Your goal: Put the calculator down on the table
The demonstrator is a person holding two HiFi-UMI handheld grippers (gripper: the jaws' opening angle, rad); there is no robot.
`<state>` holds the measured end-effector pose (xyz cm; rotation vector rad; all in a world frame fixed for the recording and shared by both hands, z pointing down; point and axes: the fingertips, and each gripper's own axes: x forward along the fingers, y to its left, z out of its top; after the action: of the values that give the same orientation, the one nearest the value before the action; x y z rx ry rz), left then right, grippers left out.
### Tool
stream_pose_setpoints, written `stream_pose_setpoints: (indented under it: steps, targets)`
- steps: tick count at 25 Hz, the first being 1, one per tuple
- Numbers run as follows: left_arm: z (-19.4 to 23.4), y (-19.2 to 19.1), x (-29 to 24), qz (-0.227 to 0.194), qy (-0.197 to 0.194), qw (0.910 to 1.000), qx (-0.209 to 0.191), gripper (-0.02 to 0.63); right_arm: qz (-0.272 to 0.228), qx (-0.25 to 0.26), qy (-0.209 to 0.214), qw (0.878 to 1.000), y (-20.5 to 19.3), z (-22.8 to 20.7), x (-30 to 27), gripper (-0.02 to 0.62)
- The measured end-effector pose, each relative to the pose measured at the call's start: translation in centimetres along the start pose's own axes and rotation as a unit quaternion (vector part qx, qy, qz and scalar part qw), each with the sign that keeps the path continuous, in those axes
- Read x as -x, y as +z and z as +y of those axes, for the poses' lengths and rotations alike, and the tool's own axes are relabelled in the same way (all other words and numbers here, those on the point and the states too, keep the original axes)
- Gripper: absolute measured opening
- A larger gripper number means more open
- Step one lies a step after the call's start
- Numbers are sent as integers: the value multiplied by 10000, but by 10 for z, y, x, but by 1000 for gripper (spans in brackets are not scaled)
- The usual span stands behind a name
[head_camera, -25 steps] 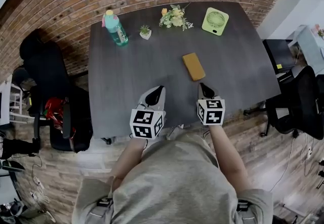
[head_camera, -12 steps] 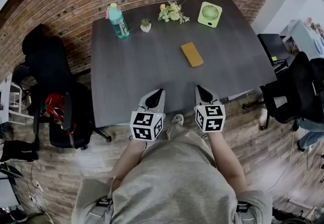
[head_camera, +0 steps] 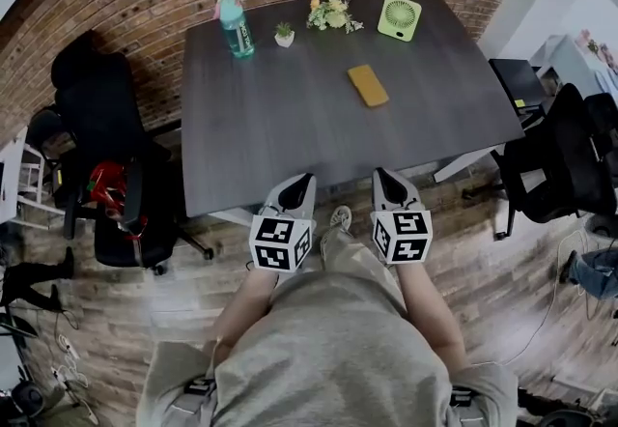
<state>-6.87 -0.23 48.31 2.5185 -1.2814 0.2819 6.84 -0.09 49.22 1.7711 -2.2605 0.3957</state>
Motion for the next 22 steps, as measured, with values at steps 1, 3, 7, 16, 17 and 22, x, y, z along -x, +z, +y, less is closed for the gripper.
stream_pose_setpoints:
  steps: [1, 3, 7, 16, 17, 22]
  targets:
    - [-3, -2, 6, 3, 3, 10000, -6, 18, -21, -16, 5, 10000, -1, 3, 7, 3]
    - [-8, -7, 18, 14, 10, 10000, -1, 18, -45, -52, 27, 10000, -4, 10, 20, 3]
    - [-19, -17, 41, 53, 14, 10000, -8, 18, -75, -100, 61, 9999, -12, 21, 45, 3]
    - [-32, -34, 76, 93, -16, 9999, -47, 18, -140, -31, -4, 9999, -29, 39, 80, 3]
    - [-33, -35, 78, 91, -24, 9999, -51, 18, -154, -19, -8, 9999, -30, 41, 83, 3]
    - [-36, -38, 87, 73, -67, 9999, -74, 18, -170, -11, -10, 9999, -34, 50, 93, 3]
